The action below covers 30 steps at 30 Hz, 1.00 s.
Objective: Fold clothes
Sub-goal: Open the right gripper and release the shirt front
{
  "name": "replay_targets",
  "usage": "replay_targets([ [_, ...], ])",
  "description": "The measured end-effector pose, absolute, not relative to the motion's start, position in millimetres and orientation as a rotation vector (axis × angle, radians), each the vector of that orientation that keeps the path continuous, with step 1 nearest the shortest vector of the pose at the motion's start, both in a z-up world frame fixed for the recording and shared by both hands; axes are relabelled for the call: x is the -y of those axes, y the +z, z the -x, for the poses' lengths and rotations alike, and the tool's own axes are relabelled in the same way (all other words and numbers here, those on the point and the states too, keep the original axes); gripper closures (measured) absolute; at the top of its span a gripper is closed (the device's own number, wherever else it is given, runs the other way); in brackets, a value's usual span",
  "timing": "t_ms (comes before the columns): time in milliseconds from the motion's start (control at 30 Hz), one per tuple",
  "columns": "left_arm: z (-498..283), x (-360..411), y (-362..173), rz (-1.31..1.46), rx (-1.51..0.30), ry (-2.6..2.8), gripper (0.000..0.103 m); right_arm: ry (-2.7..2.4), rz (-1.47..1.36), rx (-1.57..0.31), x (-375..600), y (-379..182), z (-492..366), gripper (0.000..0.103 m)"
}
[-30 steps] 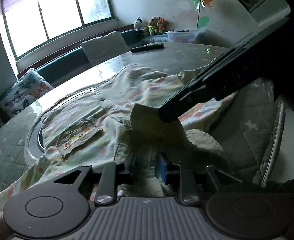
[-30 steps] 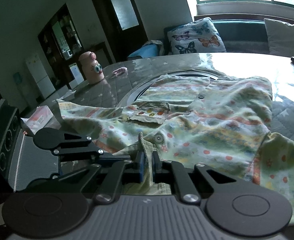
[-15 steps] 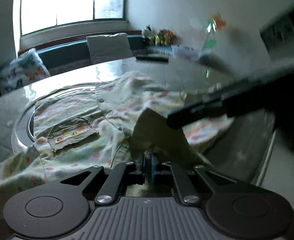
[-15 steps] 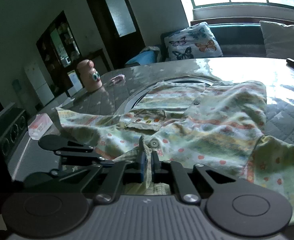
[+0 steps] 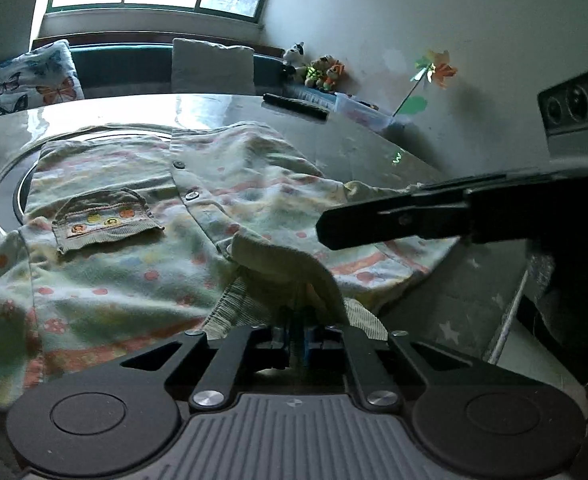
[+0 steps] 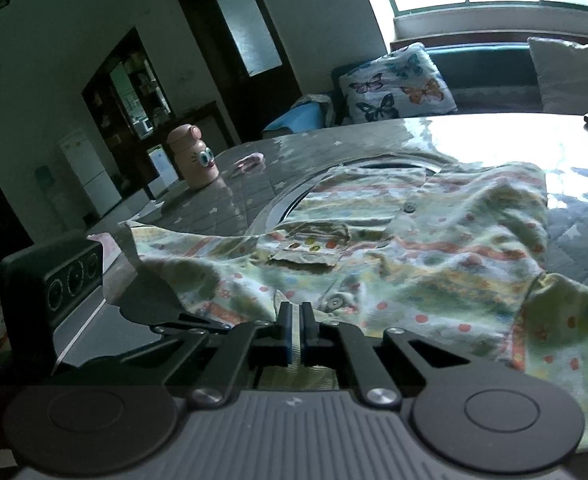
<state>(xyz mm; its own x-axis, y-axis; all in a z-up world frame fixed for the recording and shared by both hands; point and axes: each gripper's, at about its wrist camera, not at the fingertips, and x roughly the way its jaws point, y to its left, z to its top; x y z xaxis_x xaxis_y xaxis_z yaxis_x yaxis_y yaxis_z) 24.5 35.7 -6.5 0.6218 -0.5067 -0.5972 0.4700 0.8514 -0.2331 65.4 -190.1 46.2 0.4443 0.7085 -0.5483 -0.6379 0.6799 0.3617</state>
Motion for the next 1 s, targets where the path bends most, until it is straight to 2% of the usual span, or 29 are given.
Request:
replay_targets([
  [67, -17, -37, -1, 0.012, -0.684, -0.558, 0.093, 0.837, -0.121, -0.735, 191, 47, -67, 0.100],
  [133, -8, -43, 5, -0.024, -0.661, -0.549, 0.087, 0.827, -0.133, -0.734, 193, 47, -70, 0.100],
  [200, 0, -51, 12, -0.049, -0.635, -0.532, 0.074, 0.816, -0.129, -0.737, 195, 46, -75, 0.099],
  [233, 2, -55, 15, -0.052, -0.624, -0.522, 0.072, 0.812, -0.116, -0.742, 193, 44, -77, 0.098],
  [533, -3, -66, 45, -0.007, -0.522, -0.474, 0.071, 0.850, 0.084, -0.769, 155, 11, -66, 0.096],
  [633, -15, -56, 39, 0.005, -0.535, -0.489, 0.071, 0.862, 0.121, -0.776, 149, 6, -61, 0.096],
  [800, -36, -46, 20, 0.021, -0.606, -0.494, 0.071, 0.831, 0.031, -0.782, 173, 20, -75, 0.092],
  [900, -38, -39, 14, 0.003, -0.619, -0.512, 0.062, 0.753, 0.000, -0.779, 192, 26, -95, 0.089],
  [1000, -40, -35, 10, -0.001, -0.631, -0.536, 0.059, 0.675, -0.021, -0.784, 210, 27, -124, 0.088],
])
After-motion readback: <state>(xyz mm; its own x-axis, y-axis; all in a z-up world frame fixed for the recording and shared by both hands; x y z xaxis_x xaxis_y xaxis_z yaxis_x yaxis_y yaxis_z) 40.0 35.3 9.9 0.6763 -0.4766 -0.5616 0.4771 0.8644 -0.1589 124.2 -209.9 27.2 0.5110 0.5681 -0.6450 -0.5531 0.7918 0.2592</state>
